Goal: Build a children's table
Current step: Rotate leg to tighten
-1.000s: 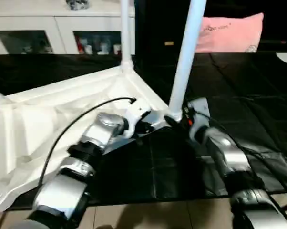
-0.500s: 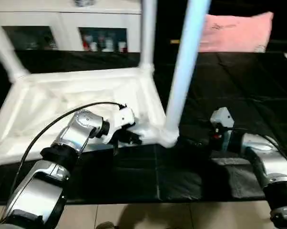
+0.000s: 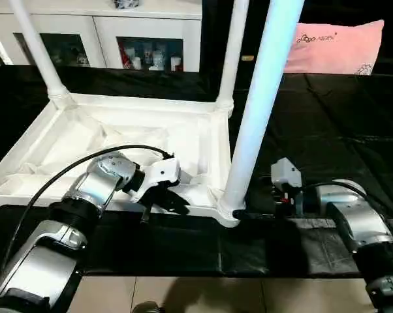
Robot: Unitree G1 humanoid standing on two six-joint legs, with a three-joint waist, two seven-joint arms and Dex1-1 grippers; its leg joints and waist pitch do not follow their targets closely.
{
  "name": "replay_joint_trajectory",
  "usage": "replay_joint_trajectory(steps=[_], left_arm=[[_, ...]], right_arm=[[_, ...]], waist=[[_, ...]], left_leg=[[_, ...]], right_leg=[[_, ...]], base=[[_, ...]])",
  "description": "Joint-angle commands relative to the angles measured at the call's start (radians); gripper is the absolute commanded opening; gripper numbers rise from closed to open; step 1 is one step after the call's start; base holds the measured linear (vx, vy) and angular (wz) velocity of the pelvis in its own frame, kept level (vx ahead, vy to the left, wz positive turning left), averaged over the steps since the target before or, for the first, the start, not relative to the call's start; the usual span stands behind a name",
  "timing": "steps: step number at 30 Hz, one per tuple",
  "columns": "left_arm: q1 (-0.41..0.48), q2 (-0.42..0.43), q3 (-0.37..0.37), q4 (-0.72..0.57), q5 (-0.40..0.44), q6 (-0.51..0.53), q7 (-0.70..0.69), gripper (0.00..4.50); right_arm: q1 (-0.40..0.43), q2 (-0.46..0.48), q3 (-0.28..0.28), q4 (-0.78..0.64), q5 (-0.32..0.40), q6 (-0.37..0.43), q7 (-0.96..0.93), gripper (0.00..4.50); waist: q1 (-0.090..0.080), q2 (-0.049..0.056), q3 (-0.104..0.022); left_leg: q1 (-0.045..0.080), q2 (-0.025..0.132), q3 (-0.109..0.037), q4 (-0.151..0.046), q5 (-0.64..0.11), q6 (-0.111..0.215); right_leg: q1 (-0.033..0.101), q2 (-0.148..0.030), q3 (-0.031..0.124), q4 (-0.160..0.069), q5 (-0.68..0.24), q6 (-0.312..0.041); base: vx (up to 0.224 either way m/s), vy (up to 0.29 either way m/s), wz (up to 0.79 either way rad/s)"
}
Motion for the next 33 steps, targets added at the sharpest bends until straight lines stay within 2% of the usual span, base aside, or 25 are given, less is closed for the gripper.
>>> replay_joint_trajectory(steps=[1,9,13,19,22,24,25,27,28,30,31,33], left_arm=[[0.004,-0.010,-0.043,-0.033,0.003,-0.005,-0.059,0.00],[0.008,-0.010,-0.050,-0.048,-0.002,0.000,-0.072,0.00],[0.011,-0.010,-0.050,-0.055,-0.002,0.003,-0.076,0.00],[0.018,-0.008,-0.050,-0.064,-0.002,0.010,-0.076,0.00],[0.022,-0.008,-0.046,-0.069,-0.008,0.024,-0.067,0.00],[0.026,-0.017,-0.028,-0.069,-0.020,0.055,-0.037,0.00],[0.026,-0.037,-0.002,-0.069,-0.033,0.106,0.015,0.00],[0.024,-0.061,0.024,-0.060,-0.038,0.140,0.081,0.00],[0.017,-0.104,0.066,-0.043,-0.045,0.188,0.197,0.00],[0.015,-0.129,0.090,-0.042,-0.056,0.212,0.249,0.00],[0.013,-0.162,0.122,-0.049,-0.076,0.260,0.310,0.00],[0.005,-0.212,0.158,-0.048,-0.090,0.323,0.404,0.00]], right_arm=[[-0.013,-0.004,0.009,0.005,0.005,0.002,0.022,3.81],[-0.015,0.007,0.026,0.015,0.003,-0.001,0.044,3.14],[-0.020,0.018,0.034,0.027,-0.004,-0.008,0.044,2.83],[-0.022,0.024,0.038,0.031,0.001,0.007,0.053,2.68],[-0.013,0.022,0.041,0.020,0.007,0.017,0.062,2.66],[0.003,0.022,0.041,0.009,0.009,0.021,0.059,2.66],[0.018,0.028,0.038,-0.004,0.008,0.035,0.035,2.65],[0.021,0.046,0.029,0.001,0.002,0.065,-0.020,2.65],[0.017,0.090,0.012,0.027,-0.021,0.097,-0.142,2.65],[0.008,0.119,0.001,0.045,-0.030,0.120,-0.210,2.65],[-0.007,0.157,-0.013,0.068,-0.036,0.149,-0.293,2.65],[-0.035,0.233,-0.041,0.102,-0.027,0.175,-0.412,2.65]], waist=[[-0.003,-0.005,-0.070],[0.000,-0.008,-0.070],[0.001,-0.008,-0.071],[0.000,-0.008,-0.071],[0.000,-0.007,-0.072],[-0.001,-0.006,-0.072],[-0.001,-0.005,-0.072],[0.002,-0.006,-0.071],[0.000,-0.007,-0.065],[-0.004,-0.009,-0.064],[-0.013,-0.008,-0.060],[-0.029,-0.010,-0.061]], left_leg=[[0.010,0.045,-0.005,-0.059,-0.093,0.086],[0.010,0.045,-0.005,-0.060,-0.106,0.079],[0.009,0.044,-0.004,-0.058,-0.094,0.082],[0.010,0.044,-0.005,-0.059,-0.104,0.076],[0.010,0.044,-0.005,-0.058,-0.097,0.078],[0.009,0.044,-0.005,-0.058,-0.093,0.079],[0.010,0.044,-0.004,-0.057,-0.086,0.081],[0.011,0.043,-0.004,-0.057,-0.097,0.081],[0.012,0.043,-0.004,-0.061,-0.124,0.068],[0.014,0.040,-0.007,-0.062,-0.149,0.047],[0.015,0.038,-0.009,-0.067,-0.172,0.023],[0.011,0.036,-0.013,-0.069,-0.178,0.006]], right_leg=[[0.058,-0.085,0.049,-0.056,-0.059,-0.246],[0.059,-0.085,0.049,-0.058,-0.085,-0.242],[0.059,-0.084,0.049,-0.055,-0.063,-0.246],[0.059,-0.084,0.048,-0.058,-0.089,-0.239],[0.059,-0.083,0.048,-0.056,-0.072,-0.243],[0.060,-0.083,0.048,-0.055,-0.061,-0.246],[0.060,-0.082,0.049,-0.052,-0.044,-0.251],[0.058,-0.083,0.048,-0.057,-0.068,-0.251],[0.054,-0.084,0.047,-0.064,-0.121,-0.245],[0.057,-0.089,0.047,-0.072,-0.190,-0.229],[0.055,-0.090,0.047,-0.081,-0.280,-0.202],[0.058,-0.090,0.045,-0.082,-0.308,-0.189]], base=[[0.000,0.000,0.00],[0.000,0.000,0.00],[0.000,0.000,0.00],[0.000,0.000,0.00],[0.000,0.000,0.00],[0.000,0.000,0.00],[0.000,0.000,0.00],[0.000,0.000,0.00],[0.000,0.000,0.00],[0.000,0.000,0.00],[0.000,0.000,0.00],[0.000,0.000,0.00]])
